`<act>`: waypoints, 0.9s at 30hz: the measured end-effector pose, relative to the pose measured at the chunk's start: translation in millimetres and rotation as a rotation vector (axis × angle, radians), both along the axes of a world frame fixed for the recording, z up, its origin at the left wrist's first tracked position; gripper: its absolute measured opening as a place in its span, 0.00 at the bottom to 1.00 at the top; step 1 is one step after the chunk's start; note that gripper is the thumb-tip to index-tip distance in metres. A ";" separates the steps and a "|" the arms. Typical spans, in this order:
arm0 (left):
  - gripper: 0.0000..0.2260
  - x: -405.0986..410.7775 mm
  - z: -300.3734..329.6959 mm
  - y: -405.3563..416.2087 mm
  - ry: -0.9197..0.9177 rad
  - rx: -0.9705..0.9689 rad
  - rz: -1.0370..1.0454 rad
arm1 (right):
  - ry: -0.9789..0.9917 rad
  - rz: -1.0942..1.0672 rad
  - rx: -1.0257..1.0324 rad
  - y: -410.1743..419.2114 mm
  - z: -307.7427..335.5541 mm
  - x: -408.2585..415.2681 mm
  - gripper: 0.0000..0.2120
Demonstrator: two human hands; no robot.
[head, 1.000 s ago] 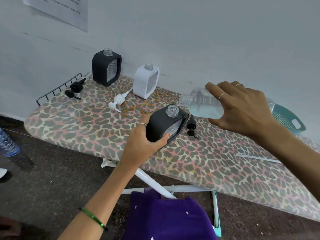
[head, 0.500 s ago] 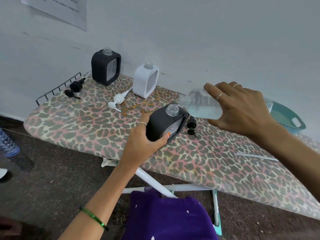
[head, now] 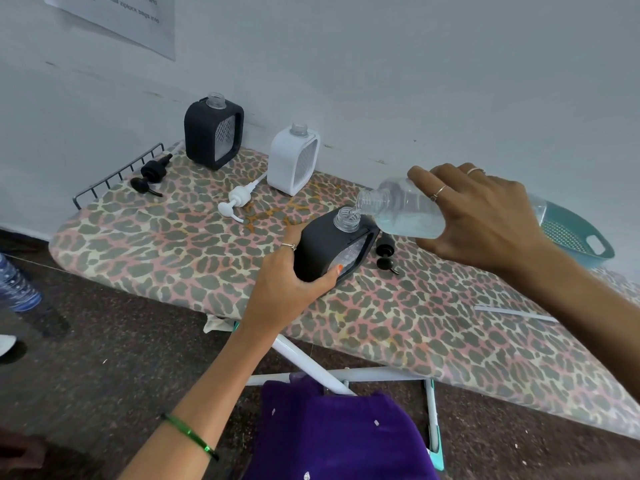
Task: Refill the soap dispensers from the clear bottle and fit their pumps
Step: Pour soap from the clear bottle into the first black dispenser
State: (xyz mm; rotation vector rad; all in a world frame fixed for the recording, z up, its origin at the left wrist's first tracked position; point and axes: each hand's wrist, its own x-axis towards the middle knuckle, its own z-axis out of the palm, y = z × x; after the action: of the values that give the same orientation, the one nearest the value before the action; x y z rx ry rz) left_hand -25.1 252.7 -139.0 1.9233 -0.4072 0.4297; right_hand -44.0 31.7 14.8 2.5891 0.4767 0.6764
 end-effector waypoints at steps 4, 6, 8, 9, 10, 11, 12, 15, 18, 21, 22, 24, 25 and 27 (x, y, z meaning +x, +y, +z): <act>0.30 1.6 -2.4 -0.4 0.044 -0.009 0.014 | 0.017 -0.007 0.001 1.0 -1.1 -0.3 0.34; 0.30 -0.3 -0.7 -0.6 0.055 -0.008 0.025 | 0.015 -0.009 0.015 1.2 -2.2 -0.2 0.33; 0.30 -2.5 1.4 -0.9 0.059 -0.004 0.023 | 0.008 -0.003 0.042 1.1 -3.9 0.1 0.33; 0.29 -2.9 2.5 -0.8 0.065 -0.006 0.016 | 0.000 0.008 0.057 0.9 -4.7 0.4 0.33; 0.28 -3.7 3.2 -0.5 0.070 -0.007 0.017 | -0.006 0.016 0.073 1.1 -5.7 0.4 0.33; 0.26 -4.1 3.8 -0.2 0.073 -0.005 0.029 | -0.010 0.025 0.090 1.7 -6.3 0.0 0.32; 0.25 -4.6 4.8 0.0 0.079 -0.005 0.038 | -0.013 0.034 0.109 2.1 -7.2 0.0 0.32; 0.29 -4.7 3.9 -0.7 0.091 -0.014 0.025 | -0.024 0.028 0.155 3.2 -10.5 0.0 0.32; 0.29 -3.9 3.8 -0.3 0.080 -0.028 0.007 | -0.028 0.016 0.226 4.6 -18.0 -0.5 0.35; 0.20 -5.9 6.6 -0.4 0.041 -0.049 -0.022 | -0.033 -0.004 0.287 4.7 -24.0 -0.7 0.36; 0.19 -8.1 6.9 -0.6 0.038 -0.065 -0.035 | -0.028 -0.011 0.301 5.4 -26.1 -1.4 0.36; 0.21 -7.6 5.3 -0.3 0.050 -0.089 -0.038 | -0.019 0.002 0.369 11.2 -29.0 -1.8 0.36; 0.21 -6.5 4.8 1.2 0.047 -0.092 -0.033 | -0.022 0.011 0.403 15.0 -32.7 -0.1 0.36; 0.21 -7.2 2.4 6.4 0.082 -0.118 -0.051 | -0.013 -0.007 0.478 21.6 -40.0 1.2 0.36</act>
State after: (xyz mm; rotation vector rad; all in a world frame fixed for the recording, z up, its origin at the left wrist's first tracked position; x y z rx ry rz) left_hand -32.3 259.1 -136.6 1.8056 -0.3684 0.3330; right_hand -42.8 53.3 -25.2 3.0235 0.3317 0.8944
